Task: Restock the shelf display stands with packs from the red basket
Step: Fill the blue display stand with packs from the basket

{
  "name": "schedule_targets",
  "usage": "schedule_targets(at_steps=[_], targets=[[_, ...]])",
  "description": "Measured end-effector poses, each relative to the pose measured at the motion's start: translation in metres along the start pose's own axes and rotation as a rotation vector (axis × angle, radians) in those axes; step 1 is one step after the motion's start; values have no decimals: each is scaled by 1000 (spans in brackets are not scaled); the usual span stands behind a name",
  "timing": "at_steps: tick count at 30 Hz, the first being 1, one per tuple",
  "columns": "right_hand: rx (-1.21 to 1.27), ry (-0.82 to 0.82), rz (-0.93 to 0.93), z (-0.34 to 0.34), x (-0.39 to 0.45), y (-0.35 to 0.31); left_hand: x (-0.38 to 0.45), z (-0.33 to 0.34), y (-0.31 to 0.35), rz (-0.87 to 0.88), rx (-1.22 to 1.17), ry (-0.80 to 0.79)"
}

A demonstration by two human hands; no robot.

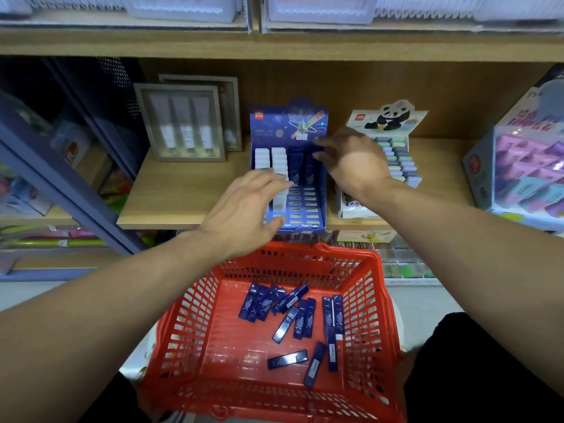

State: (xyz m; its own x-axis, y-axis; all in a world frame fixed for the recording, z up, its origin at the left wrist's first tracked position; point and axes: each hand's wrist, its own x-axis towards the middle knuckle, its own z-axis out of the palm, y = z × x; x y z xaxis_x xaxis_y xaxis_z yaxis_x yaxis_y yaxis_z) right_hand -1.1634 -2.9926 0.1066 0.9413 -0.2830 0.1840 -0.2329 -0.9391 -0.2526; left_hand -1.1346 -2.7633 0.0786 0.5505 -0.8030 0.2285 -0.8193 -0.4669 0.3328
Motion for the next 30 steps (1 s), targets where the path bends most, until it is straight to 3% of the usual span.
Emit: schedule_targets(at_steps=[2,4,6,9,11,13,16,23,30], targets=[[36,98,11,-18,-10,-7,-1,-9,14,100,-60,113],[61,12,-17,-37,-23,-14,-5,-18,28,41,-188,-17],[132,-342,-83,-47,-40,-19,-12,-14,33,-90,-216,-353],[109,-925,-116,-14,-71,-19,-35,22,21,-185,-26,-813],[-57,-1167,-134,36,-93,-14,-47,47,12,-241,46,-1003],[-335,-1278,-238,86,-115,-7,-53,69,7,-279,110,-1124],[-395,-1198,-184,156,-131,15,-67,113,-7,-357,148,-1094],[84,-847,506,275,-188,52,-101,245,-5,-553,-68,-1016],[211,-729,723,324,-199,65,-101,318,2,-825,-188,-746]])
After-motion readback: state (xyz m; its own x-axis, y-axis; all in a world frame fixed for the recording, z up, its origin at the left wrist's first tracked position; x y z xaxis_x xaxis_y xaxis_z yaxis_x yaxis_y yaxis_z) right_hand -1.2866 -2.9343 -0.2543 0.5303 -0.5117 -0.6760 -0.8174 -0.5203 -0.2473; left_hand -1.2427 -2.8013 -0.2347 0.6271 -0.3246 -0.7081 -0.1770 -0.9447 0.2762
